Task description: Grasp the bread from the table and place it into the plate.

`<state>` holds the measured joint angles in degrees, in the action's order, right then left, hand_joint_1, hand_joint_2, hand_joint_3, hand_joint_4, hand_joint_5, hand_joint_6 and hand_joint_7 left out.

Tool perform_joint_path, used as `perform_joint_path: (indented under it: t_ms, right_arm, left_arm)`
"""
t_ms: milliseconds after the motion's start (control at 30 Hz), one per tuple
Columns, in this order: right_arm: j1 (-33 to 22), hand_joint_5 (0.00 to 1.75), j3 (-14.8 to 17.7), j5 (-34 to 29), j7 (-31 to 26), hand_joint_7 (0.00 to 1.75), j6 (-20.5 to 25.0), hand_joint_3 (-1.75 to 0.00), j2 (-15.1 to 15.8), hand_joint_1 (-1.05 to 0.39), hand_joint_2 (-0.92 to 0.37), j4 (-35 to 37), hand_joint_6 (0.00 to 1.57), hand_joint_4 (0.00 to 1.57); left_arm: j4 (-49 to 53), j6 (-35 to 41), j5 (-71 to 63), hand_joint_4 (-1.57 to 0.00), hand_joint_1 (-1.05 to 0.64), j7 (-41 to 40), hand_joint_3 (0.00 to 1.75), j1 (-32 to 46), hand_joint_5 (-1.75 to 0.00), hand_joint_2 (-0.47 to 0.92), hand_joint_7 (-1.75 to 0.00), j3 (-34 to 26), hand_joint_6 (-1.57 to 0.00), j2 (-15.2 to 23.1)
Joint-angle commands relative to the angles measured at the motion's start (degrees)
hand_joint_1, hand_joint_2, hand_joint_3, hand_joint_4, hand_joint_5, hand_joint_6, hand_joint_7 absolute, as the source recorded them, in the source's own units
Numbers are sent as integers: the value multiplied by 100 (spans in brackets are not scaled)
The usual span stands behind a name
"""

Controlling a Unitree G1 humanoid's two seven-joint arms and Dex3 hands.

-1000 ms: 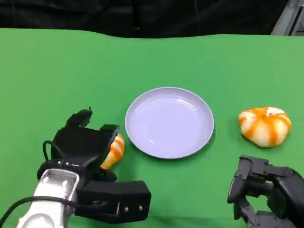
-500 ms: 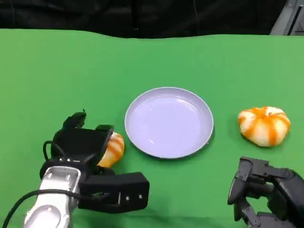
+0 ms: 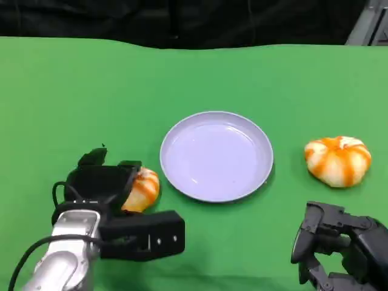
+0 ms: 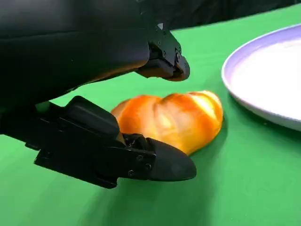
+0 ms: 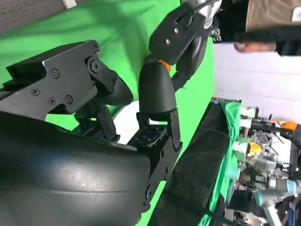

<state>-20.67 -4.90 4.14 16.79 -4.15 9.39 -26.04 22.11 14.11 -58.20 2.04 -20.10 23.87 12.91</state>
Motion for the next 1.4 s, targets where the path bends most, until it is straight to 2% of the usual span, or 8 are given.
perform_joint_path:
  t_ms: [33, 867, 933, 1033, 1167, 1300, 1367, 1400]
  right_arm:
    - [-73, 175, 34, -48, -63, 153, -2, -105, 56, 0, -66, -115, 71, 77]
    - [-140, 175, 28, -9, -80, 154, 106, -108, 49, -1, -65, -240, 71, 78]
    - [-140, 175, 31, 33, -62, 154, 82, -108, 39, -1, -65, -231, 70, 78]
    - [-143, 175, 30, 23, -73, 154, 89, -108, 39, -1, -65, -238, 70, 77]
    - [-141, 175, 24, 13, -84, 154, 99, -108, 33, -1, -65, -248, 70, 77]
    - [-139, 175, 22, -6, -90, 154, 110, -108, 40, -1, -65, -253, 70, 77]
    - [-133, 175, 23, -30, -92, 154, 120, -108, 53, -2, -65, -259, 70, 77]
    - [-131, 175, 24, -45, -95, 154, 120, -107, 58, -2, -65, -259, 70, 77]
  left_arm:
    - [434, 21, 277, -5, -88, -176, 34, -253, -1, 92, 0, 44, -32, -43]
    - [758, 133, 1270, -28, -83, -238, 59, -288, -6, 92, -1, 121, -38, -72]
    - [786, 103, 1356, -50, -54, -533, 52, -239, -10, 92, -4, 27, -51, -137]
    - [822, 38, 1472, -70, -35, -904, 43, -201, -12, 92, -5, -52, -61, -200]
    - [980, -292, 1687, -99, -18, -1767, 27, -175, -23, 92, -11, -254, -86, -338]
    - [1199, -758, 1836, -105, -15, -2280, 23, -224, -26, 92, -11, -318, -92, -307]
    - [1341, -1346, 1953, -79, -12, -2771, 28, -285, -138, 92, -97, -433, -81, -209]
    - [1345, -1547, 2004, -74, -12, -2938, 28, -318, -156, 92, -129, -503, -70, -174]
